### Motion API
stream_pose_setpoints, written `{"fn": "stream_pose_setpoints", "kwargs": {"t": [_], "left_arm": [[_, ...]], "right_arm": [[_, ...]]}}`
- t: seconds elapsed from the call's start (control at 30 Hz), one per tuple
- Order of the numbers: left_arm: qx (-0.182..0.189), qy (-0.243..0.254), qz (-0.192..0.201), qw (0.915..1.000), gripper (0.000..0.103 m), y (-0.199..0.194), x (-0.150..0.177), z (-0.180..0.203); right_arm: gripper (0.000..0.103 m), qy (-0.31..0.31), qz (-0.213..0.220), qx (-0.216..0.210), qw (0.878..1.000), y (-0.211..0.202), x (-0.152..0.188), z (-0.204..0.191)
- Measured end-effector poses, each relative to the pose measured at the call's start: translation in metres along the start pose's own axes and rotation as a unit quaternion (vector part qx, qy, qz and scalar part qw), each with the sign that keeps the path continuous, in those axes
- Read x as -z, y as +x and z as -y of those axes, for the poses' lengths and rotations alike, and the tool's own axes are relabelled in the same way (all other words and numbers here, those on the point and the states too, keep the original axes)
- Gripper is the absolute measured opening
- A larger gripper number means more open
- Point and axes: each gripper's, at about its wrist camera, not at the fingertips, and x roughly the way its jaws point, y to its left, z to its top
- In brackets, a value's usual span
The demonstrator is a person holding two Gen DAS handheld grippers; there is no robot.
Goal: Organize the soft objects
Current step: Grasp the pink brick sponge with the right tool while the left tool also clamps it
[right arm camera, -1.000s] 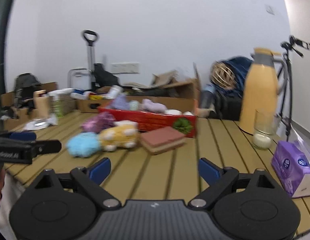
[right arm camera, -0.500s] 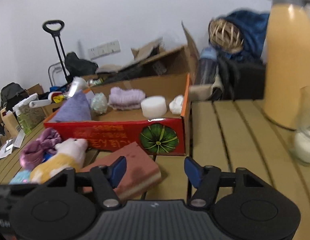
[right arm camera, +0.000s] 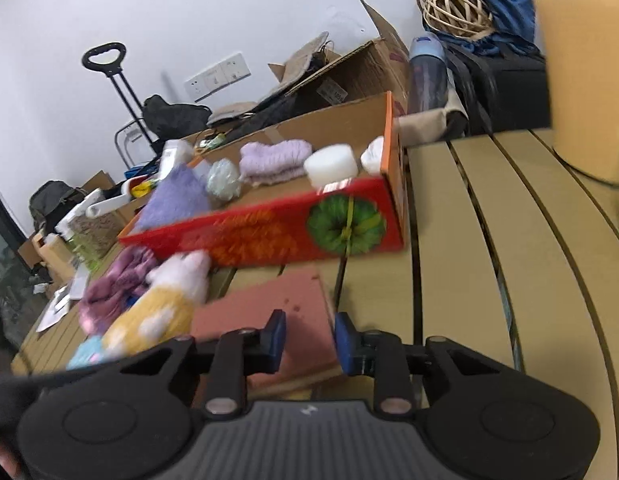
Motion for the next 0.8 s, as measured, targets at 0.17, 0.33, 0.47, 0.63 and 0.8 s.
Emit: {"fn": "stream_pose_setpoints", "kwargs": {"t": [0.17, 0.33, 0.47, 0.63, 0.8], "left_arm": [[0.001, 0.026, 0.005, 0.9997, 0.035, -0.024, 0.013, 0.013], [0.009, 0.058, 0.031, 0.9978, 0.035, -0.071, 0.032, 0.033], [0.010, 0.081, 0.056, 0.9951, 0.035, -0.112, 0.043, 0.050], [0.011, 0.096, 0.082, 0.9919, 0.035, -0.143, 0.050, 0.060], [0.012, 0.104, 0.102, 0.9892, 0.035, -0.152, 0.039, 0.064]], "right_arm": [[0.023, 0.017, 0.025, 0.014, 0.999, -0.031, 0.036, -0.012], [0.023, 0.004, 0.060, 0.022, 0.998, -0.075, 0.059, -0.035], [0.023, -0.010, 0.088, 0.021, 0.996, -0.113, 0.076, -0.058], [0.023, -0.018, 0.115, 0.010, 0.993, -0.145, 0.087, -0.075], [0.023, -0.028, 0.135, 0.009, 0.990, -0.159, 0.083, -0.089]]}}
